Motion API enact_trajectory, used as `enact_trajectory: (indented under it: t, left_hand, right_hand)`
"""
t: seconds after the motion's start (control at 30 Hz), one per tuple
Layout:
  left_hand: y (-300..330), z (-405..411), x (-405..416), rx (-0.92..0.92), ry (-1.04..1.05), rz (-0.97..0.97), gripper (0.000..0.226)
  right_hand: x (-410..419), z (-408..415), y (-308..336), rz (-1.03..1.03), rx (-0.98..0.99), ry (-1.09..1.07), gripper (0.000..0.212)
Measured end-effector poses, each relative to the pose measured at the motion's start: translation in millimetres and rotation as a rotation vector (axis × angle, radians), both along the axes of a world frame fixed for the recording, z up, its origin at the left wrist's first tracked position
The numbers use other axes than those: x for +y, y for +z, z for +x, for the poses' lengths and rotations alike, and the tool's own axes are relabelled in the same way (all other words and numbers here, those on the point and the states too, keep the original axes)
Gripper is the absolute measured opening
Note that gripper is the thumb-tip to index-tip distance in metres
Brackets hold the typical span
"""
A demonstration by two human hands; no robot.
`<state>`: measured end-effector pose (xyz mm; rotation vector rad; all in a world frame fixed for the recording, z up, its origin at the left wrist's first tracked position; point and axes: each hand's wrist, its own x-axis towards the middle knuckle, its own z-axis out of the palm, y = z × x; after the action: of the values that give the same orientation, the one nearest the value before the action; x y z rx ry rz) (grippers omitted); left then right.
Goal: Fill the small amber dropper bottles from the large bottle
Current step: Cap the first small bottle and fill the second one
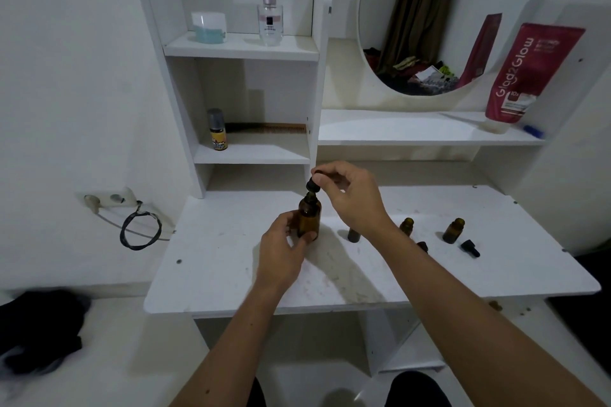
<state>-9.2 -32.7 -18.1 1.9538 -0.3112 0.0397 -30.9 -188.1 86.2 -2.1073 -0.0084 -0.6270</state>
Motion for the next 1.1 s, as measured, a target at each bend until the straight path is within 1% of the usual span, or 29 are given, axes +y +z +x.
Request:
enact_trajectory:
  t: [0.13, 0.27, 0.4, 0.43, 0.57, 0.67, 0.8, 0.93, 1.1]
  left_hand:
    - [0, -1, 0, -0.021, 0.005, 0.012, 0.046]
    - [2, -4, 0, -0.045, 0.007, 0.010, 0.049]
    - [4, -14, 1, 0.008, 0.063, -0.067, 0.067]
    - [3, -18, 2, 0.014, 0.084, -0.098, 0.068]
    - [1, -40, -4, -0.020, 0.149, -0.122, 0.056]
    - [0, -57, -22, -0.040, 0.081, -0.111, 0.048]
    - [1, -70, -59, -0.013, -0.100, -0.080, 0.042]
    - [4, -78, -99, -0.008, -0.235, -0.026, 0.048]
    - [6, -77, -134, 0.003, -0.254, 0.015, 0.054]
  right_hand:
    - [-1, -1, 13, 0.100, -0.016, 0.007, 0.014]
    - [-6, -6, 32, 0.156, -0.113, -0.005, 0.015]
    - [-17, -20, 50, 0.206, -0.232, -0.005, 0.016]
    - [-22, -25, 53, 0.226, -0.249, -0.012, 0.016]
    - [-46, -49, 49, 0.240, -0.252, -0.048, 0.016]
    - [-68, -70, 41, 0.257, -0.247, -0.086, 0.015]
    - [-103, -100, 34, 0.280, -0.228, -0.192, 0.016]
    - [-131, -125, 23, 0.258, -0.154, -0.345, 0.013]
    - [-146, -127, 6, 0.267, -0.105, -0.416, 0.014]
